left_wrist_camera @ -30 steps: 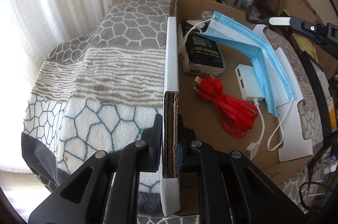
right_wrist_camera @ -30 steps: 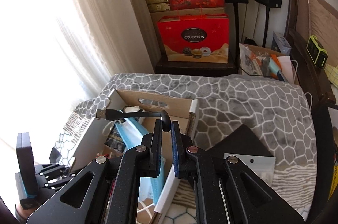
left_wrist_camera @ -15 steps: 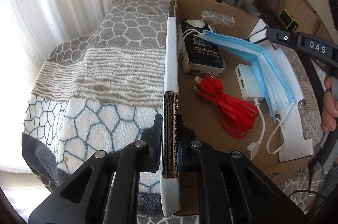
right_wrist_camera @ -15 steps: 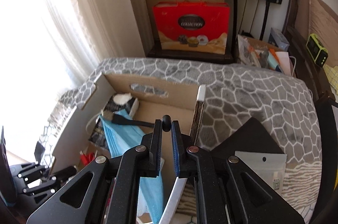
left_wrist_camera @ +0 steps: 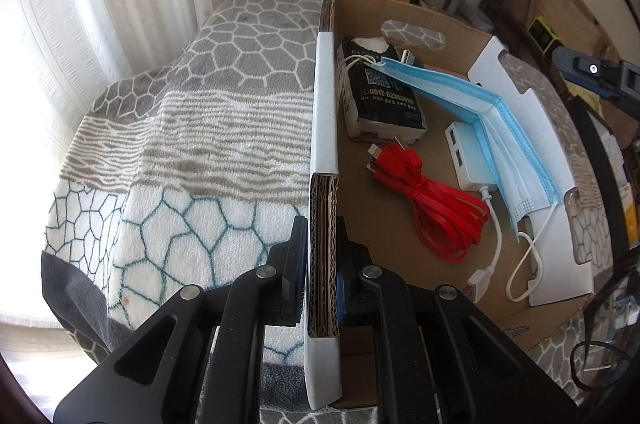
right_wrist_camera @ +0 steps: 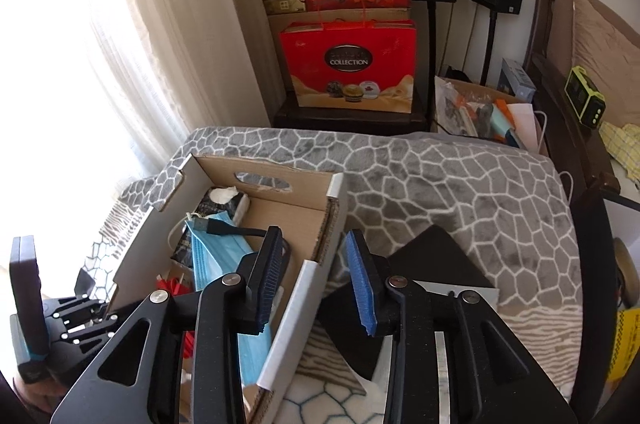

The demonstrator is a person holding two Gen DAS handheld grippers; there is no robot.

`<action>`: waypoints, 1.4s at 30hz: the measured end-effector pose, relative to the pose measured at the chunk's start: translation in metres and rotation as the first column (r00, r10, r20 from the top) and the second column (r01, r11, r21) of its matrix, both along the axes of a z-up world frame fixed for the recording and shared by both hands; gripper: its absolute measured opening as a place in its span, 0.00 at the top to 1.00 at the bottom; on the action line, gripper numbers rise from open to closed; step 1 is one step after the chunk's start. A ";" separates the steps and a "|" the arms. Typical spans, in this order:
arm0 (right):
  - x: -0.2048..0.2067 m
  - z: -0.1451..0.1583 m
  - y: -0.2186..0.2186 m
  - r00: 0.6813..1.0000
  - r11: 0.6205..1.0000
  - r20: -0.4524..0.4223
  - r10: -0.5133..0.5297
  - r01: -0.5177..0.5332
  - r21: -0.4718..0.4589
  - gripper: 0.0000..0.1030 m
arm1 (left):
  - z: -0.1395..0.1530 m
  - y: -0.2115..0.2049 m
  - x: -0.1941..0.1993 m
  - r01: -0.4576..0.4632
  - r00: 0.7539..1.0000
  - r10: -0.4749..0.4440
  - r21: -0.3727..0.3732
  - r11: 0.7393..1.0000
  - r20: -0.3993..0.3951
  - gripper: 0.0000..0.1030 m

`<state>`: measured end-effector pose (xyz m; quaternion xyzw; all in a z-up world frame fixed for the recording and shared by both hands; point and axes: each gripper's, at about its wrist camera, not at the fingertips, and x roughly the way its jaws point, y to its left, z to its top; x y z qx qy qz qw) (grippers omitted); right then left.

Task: Organize objects
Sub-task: 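Carry the black USB cable into the box and release it, then return the right tool to the white zip bag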

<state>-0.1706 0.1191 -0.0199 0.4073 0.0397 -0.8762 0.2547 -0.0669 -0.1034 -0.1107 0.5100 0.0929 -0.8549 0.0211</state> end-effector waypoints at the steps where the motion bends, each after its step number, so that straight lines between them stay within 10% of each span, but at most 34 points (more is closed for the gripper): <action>1: 0.001 0.000 0.003 1.000 1.000 0.001 -0.003 0.003 -0.001 0.62 | 0.000 0.000 0.000 0.000 1.000 0.000 0.001 1.000 0.000 0.90; 17: 0.005 -0.003 0.045 0.996 0.996 -0.023 -0.082 0.082 0.042 0.01 | 0.000 0.000 0.000 0.000 1.000 0.000 -0.001 1.000 0.000 0.90; 42: -0.005 -0.018 0.125 0.968 0.962 -0.050 -0.246 0.251 0.112 0.01 | 0.000 -0.002 -0.001 -0.001 1.000 0.001 -0.004 1.000 0.002 0.90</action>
